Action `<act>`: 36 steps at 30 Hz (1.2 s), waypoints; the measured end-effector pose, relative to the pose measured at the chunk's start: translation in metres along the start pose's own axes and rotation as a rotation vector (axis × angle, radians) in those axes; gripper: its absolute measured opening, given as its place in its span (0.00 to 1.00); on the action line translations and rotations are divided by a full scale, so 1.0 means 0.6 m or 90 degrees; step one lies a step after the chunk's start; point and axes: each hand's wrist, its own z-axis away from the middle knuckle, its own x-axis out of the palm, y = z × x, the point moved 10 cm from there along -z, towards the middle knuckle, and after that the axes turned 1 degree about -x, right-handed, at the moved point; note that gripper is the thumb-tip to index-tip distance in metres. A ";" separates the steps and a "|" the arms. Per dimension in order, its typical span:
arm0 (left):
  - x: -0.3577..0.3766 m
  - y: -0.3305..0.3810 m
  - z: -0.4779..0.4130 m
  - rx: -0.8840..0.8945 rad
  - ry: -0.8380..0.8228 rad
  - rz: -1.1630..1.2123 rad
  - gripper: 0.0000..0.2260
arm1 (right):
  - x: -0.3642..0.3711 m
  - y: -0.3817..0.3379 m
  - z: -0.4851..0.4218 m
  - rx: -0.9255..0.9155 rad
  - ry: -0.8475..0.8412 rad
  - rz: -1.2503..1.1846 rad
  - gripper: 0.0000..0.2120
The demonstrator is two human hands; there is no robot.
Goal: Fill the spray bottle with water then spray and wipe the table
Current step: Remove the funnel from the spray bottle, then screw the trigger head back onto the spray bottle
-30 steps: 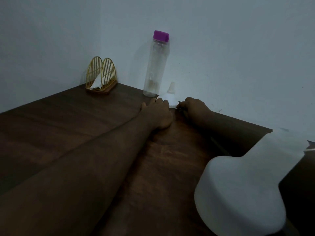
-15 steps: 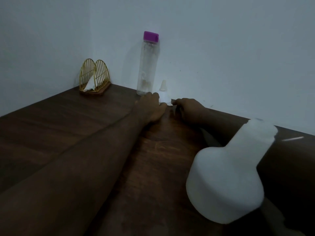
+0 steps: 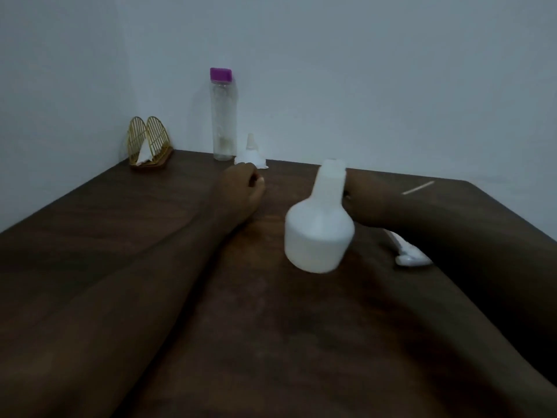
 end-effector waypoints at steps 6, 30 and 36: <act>-0.030 0.054 0.064 -0.009 -0.013 -0.002 0.10 | -0.053 0.081 0.131 0.176 0.104 -0.027 0.08; -0.066 0.096 0.117 -0.070 0.024 0.123 0.06 | -0.117 0.000 0.235 0.118 0.346 -0.392 0.07; -0.063 0.118 0.122 -0.080 0.008 0.132 0.09 | -0.201 -0.007 0.239 0.007 0.465 -0.888 0.11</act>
